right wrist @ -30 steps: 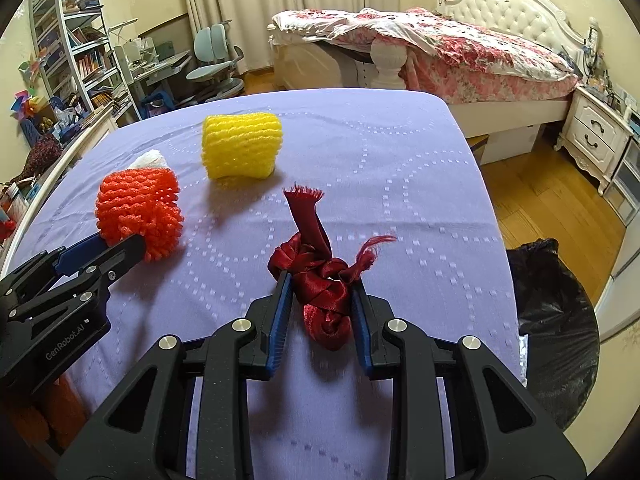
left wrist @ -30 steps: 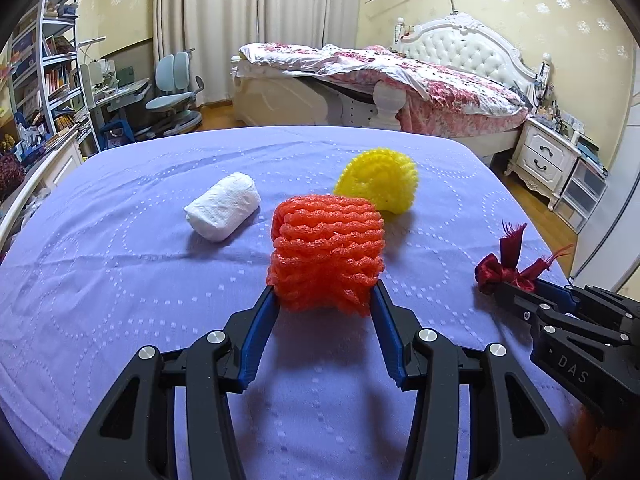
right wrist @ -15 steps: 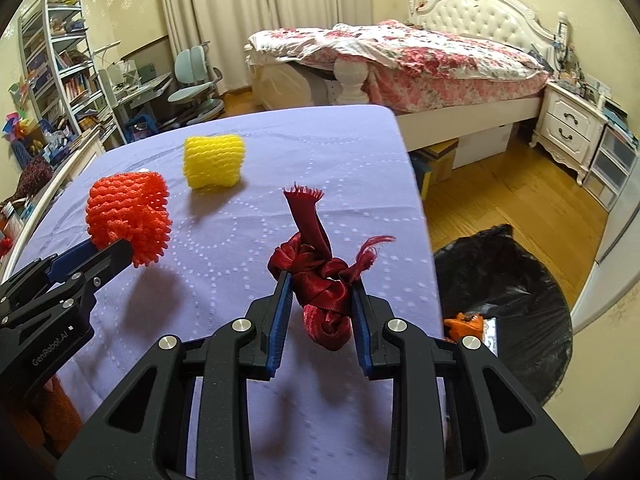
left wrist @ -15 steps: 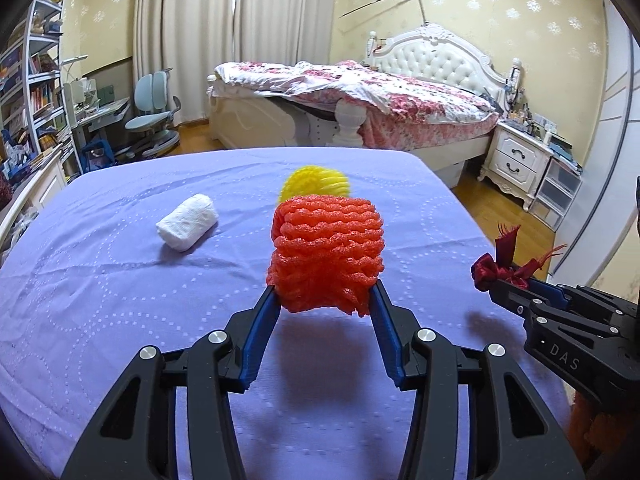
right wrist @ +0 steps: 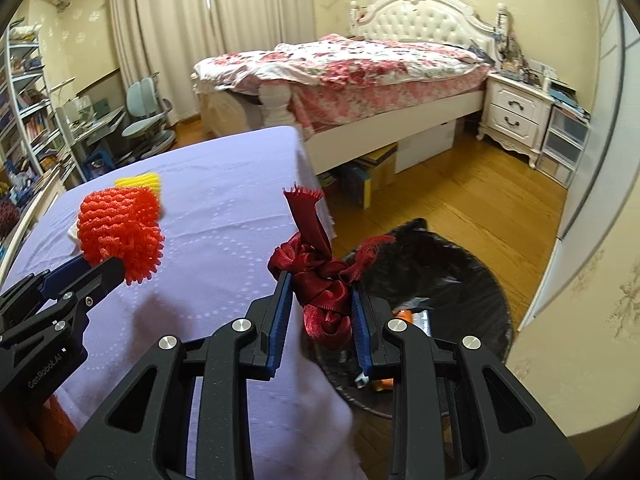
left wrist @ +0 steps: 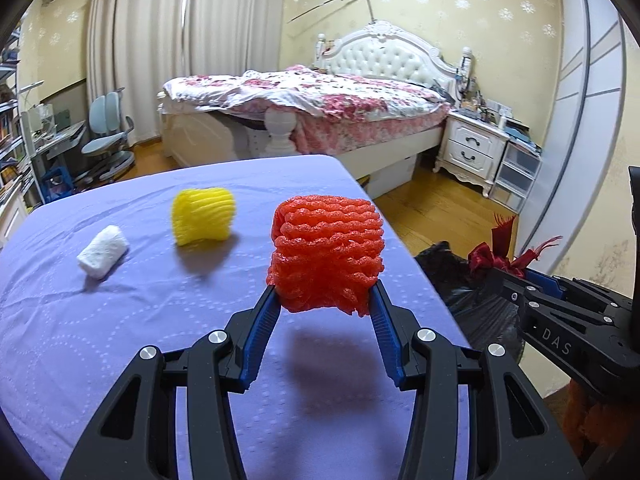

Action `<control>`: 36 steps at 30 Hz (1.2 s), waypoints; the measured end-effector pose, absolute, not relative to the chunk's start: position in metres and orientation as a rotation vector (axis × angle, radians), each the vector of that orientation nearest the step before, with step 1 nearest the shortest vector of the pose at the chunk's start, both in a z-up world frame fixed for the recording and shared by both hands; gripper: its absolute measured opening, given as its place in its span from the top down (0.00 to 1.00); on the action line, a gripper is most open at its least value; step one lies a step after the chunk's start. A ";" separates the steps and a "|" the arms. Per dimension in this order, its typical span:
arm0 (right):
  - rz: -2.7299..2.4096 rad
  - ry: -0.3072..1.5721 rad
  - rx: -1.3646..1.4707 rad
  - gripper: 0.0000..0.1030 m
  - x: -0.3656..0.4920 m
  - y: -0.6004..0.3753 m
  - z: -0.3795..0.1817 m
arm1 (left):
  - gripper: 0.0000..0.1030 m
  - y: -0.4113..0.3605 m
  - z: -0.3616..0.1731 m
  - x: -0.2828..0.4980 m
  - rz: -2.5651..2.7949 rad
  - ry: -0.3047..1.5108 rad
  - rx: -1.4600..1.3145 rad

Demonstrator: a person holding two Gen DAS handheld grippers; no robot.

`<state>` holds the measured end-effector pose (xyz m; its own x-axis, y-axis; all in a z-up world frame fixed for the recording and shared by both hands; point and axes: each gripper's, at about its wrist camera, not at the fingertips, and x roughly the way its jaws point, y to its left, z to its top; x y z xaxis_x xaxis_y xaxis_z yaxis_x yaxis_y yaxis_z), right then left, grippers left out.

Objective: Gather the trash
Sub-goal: 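Carry the orange mesh net and red ribbon over the black trash bin, then open both grippers to drop the mesh net and ribbon into the bin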

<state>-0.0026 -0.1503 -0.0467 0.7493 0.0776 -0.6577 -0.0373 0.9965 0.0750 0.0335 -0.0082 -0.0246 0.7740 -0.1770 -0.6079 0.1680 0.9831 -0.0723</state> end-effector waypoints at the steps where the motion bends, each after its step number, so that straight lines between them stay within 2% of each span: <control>1: 0.055 0.719 0.062 0.73 -0.003 -0.154 -0.047 | 0.53 -0.014 -0.025 0.034 -0.195 0.658 -0.010; 15: -0.071 0.702 0.124 0.73 0.000 -0.225 -0.054 | 0.53 -0.089 -0.028 0.049 -0.304 0.646 0.056; 29: -0.102 0.724 0.152 0.73 0.014 -0.253 -0.066 | 0.53 -0.125 -0.044 0.067 -0.330 0.689 0.109; 34: -0.114 0.732 0.163 0.72 0.019 -0.258 -0.071 | 0.51 -0.129 -0.046 0.075 -0.338 0.711 0.112; 36: -0.117 0.735 0.168 0.72 0.019 -0.259 -0.072 | 0.46 -0.130 -0.046 0.075 -0.343 0.714 0.113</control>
